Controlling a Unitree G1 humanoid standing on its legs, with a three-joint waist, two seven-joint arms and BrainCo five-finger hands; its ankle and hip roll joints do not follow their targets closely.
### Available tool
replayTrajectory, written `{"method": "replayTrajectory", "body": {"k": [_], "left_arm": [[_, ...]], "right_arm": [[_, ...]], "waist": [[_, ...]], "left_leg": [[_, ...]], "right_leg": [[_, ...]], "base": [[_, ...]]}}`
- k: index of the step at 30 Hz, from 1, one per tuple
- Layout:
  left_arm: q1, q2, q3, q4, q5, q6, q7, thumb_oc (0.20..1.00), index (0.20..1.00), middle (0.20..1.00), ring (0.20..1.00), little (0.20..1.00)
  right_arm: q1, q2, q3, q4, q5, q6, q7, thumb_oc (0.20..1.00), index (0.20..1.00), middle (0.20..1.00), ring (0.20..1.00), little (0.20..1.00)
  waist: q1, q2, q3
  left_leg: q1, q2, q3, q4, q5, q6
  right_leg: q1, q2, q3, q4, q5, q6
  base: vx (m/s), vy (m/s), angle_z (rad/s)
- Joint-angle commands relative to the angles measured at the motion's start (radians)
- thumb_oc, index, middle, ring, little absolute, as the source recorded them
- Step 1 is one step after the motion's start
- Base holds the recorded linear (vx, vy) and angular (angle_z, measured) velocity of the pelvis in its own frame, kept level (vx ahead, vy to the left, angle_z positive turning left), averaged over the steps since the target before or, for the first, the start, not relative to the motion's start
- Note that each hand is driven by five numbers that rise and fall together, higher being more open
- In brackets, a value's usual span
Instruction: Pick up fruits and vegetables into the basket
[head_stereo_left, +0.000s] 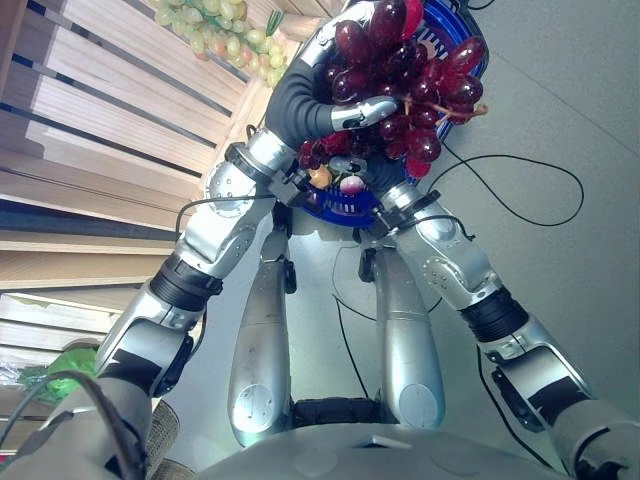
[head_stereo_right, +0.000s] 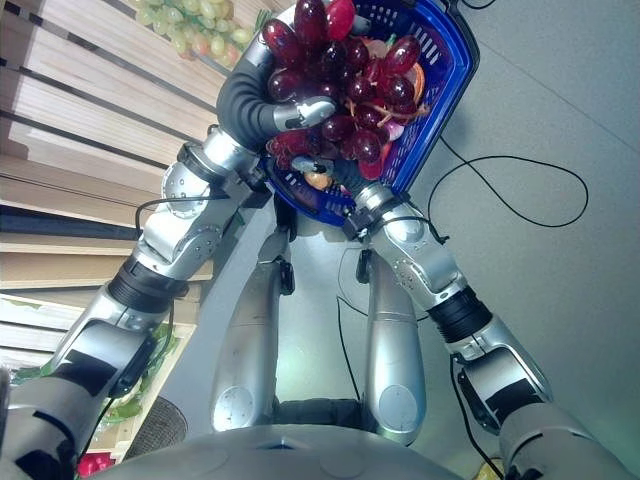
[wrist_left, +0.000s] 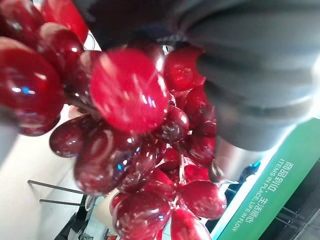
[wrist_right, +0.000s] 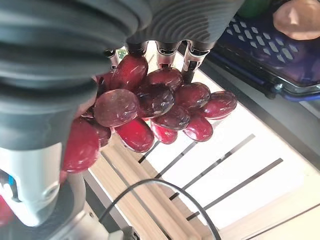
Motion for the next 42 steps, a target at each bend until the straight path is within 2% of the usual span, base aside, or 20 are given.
{"method": "replayTrajectory", "body": {"k": [1, 2, 7, 22, 24, 25, 26, 28, 31, 32, 37, 40, 42], "left_arm": [[-0.050, -0.052, -0.043, -0.145, -0.030, -0.061, -0.062, 0.200, 0.200, 0.200, 0.200, 0.200], [-0.049, -0.051, -0.046, -0.143, -0.031, -0.059, -0.064, 0.200, 0.200, 0.200, 0.200, 0.200], [-0.048, -0.058, -0.061, -0.125, -0.027, -0.054, -0.066, 0.200, 0.200, 0.200, 0.200, 0.200], [-0.031, -0.064, -0.033, -0.112, -0.025, -0.090, -0.008, 0.200, 0.200, 0.200, 0.200, 0.200], [-0.026, -0.066, -0.031, -0.111, -0.003, -0.095, 0.033, 0.200, 0.200, 0.200, 0.200, 0.200], [-0.024, -0.066, -0.031, -0.109, 0.008, -0.100, 0.069, 0.498, 0.498, 0.498, 0.498, 0.498], [-0.023, -0.066, -0.028, -0.104, 0.016, -0.105, 0.087, 1.000, 1.000, 1.000, 1.000, 1.000], [-0.020, -0.067, -0.022, -0.096, 0.055, -0.127, 0.142, 1.000, 1.000, 1.000, 1.000, 1.000], [-0.013, -0.042, 0.004, -0.058, 0.337, -0.159, 0.400, 1.000, 1.000, 1.000, 1.000, 1.000], [-0.012, -0.041, 0.005, -0.057, 0.347, -0.159, 0.408, 1.000, 1.000, 1.000, 1.000, 1.000], [-0.003, 0.019, 0.088, 0.020, 0.576, -0.152, 0.676, 1.000, 1.000, 1.000, 1.000, 1.000], [0.005, 0.035, 0.120, 0.049, 0.610, -0.147, 0.731, 1.000, 1.000, 1.000, 1.000, 1.000], [0.011, 0.058, 0.154, 0.104, 0.678, -0.124, 0.817, 1.000, 1.000, 1.000, 1.000, 1.000]], "right_arm": [[-0.037, 0.025, 0.001, -0.107, 0.007, -0.064, 0.033, 0.410, 0.410, 0.410, 0.410, 0.410], [-0.037, 0.027, 0.001, -0.109, 0.003, -0.072, 0.031, 0.200, 0.200, 0.200, 0.200, 0.200], [-0.049, 0.034, -0.002, -0.102, -0.002, -0.112, 0.008, 0.200, 0.200, 0.200, 0.200, 0.200], [-0.049, 0.034, -0.028, -0.104, -0.014, -0.119, 0.006, 0.200, 0.200, 0.200, 0.200, 0.200], [-0.045, 0.035, -0.028, -0.105, -0.019, -0.120, 0.006, 0.200, 0.200, 0.200, 0.200, 0.200], [-0.045, 0.035, -0.028, -0.102, -0.021, -0.122, 0.007, 0.200, 0.200, 0.200, 0.200, 0.200], [-0.045, 0.035, -0.027, -0.103, -0.021, -0.122, 0.005, 0.200, 0.200, 0.200, 0.200, 0.200], [-0.044, 0.037, -0.026, -0.100, -0.024, -0.123, -0.001, 0.200, 0.200, 0.200, 0.200, 0.200], [-0.037, 0.034, -0.037, -0.087, -0.028, -0.134, -0.011, 0.200, 0.200, 0.200, 0.200, 0.200], [-0.037, 0.034, -0.037, -0.087, -0.027, -0.135, -0.012, 0.200, 0.200, 0.200, 0.200, 0.200], [-0.025, 0.015, -0.069, -0.055, -0.023, -0.151, -0.023, 0.200, 0.200, 0.200, 0.200, 0.200], [-0.015, 0.007, -0.083, -0.040, -0.024, -0.153, -0.032, 0.200, 0.200, 0.200, 0.200, 0.200], [0.000, 0.006, -0.098, -0.006, -0.031, -0.164, -0.042, 0.200, 0.200, 0.200, 0.200, 0.200]], "waist": [[0.006, -0.010, -0.033], [0.005, -0.010, -0.033], [0.003, -0.007, -0.033], [0.007, -0.006, -0.033], [0.007, -0.006, -0.033], [0.007, -0.005, -0.033], [0.008, -0.006, -0.033], [0.009, -0.006, -0.033], [0.016, -0.004, -0.033], [0.016, -0.004, -0.033], [0.026, 0.001, -0.033], [0.029, 0.004, -0.033], [0.032, 0.008, -0.033]], "left_leg": [[-0.007, -0.003, 0.015, 0.059, -0.057, 0.019], [-0.006, -0.004, 0.015, 0.058, -0.057, 0.019], [-0.001, -0.005, 0.018, 0.053, -0.057, 0.021], [0.002, -0.008, 0.017, 0.048, -0.055, 0.022], [0.000, -0.008, 0.016, 0.050, -0.055, 0.022], [0.000, -0.008, 0.016, 0.049, -0.054, 0.022], [0.000, -0.009, 0.015, 0.050, -0.054, 0.022], [0.001, -0.010, 0.013, 0.049, -0.055, 0.022], [-0.002, -0.013, 0.005, 0.048, -0.051, 0.022], [-0.002, -0.013, 0.005, 0.048, -0.051, 0.022], [-0.003, -0.015, -0.004, 0.049, -0.051, 0.017], [-0.002, -0.016, -0.006, 0.050, -0.051, 0.013], [0.000, -0.016, -0.006, 0.048, -0.051, 0.009]], "right_leg": [[0.097, -0.016, -0.001, -0.138, 0.080, 0.073], [0.098, -0.016, -0.001, -0.139, 0.081, 0.073], [0.102, -0.016, 0.000, -0.146, 0.085, 0.075], [0.106, -0.020, -0.006, -0.153, 0.089, 0.077], [0.106, -0.020, -0.006, -0.153, 0.089, 0.076], [0.105, -0.019, -0.006, -0.152, 0.089, 0.076], [0.104, -0.019, -0.006, -0.152, 0.089, 0.076], [0.106, -0.020, -0.007, -0.152, 0.087, 0.076], [0.105, -0.019, -0.009, -0.151, 0.086, 0.076], [0.105, -0.019, -0.010, -0.151, 0.086, 0.076], [0.103, -0.023, -0.018, -0.144, 0.077, 0.077], [0.103, -0.026, -0.020, -0.139, 0.074, 0.077], [0.104, -0.028, -0.022, -0.135, 0.069, 0.077]], "base": [[0.00, 0.000, 0.00], [0.00, 0.000, 0.00], [0.00, 0.000, 0.00], [0.00, 0.000, 0.00], [0.00, 0.000, 0.00], [0.00, 0.000, 0.00], [0.00, 0.000, 0.00], [0.00, 0.000, 0.00], [0.00, 0.000, 0.00], [0.00, 0.000, 0.00], [0.00, 0.000, 0.00], [0.00, 0.000, 0.00], [0.00, 0.000, 0.00]]}}
